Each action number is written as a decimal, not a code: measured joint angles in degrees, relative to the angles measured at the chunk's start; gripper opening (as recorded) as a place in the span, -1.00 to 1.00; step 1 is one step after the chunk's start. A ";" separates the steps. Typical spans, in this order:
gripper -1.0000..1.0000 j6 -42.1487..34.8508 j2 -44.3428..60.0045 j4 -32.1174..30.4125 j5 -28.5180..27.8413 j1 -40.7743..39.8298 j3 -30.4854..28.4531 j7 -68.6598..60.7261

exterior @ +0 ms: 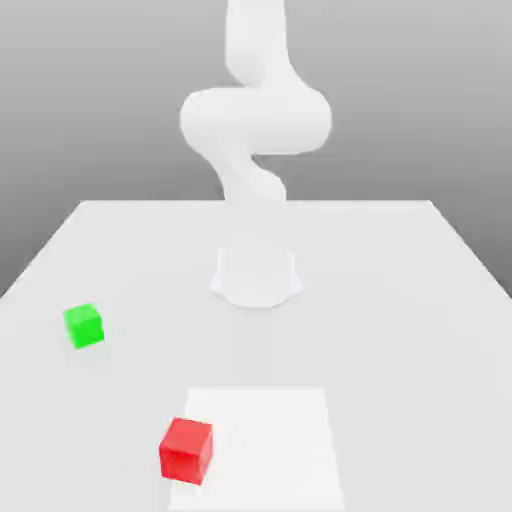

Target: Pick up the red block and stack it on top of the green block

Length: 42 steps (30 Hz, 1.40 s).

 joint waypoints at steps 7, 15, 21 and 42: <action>0.00 6.67 14.89 -4.43 0.26 -1.20 -1.68 0.48; 0.00 14.12 31.51 -9.37 0.87 -2.62 -3.51 0.80; 0.00 19.69 43.98 -13.08 1.51 -4.43 -4.41 0.90; -1.00 22.46 48.99 -14.76 0.60 -6.34 -4.52 0.23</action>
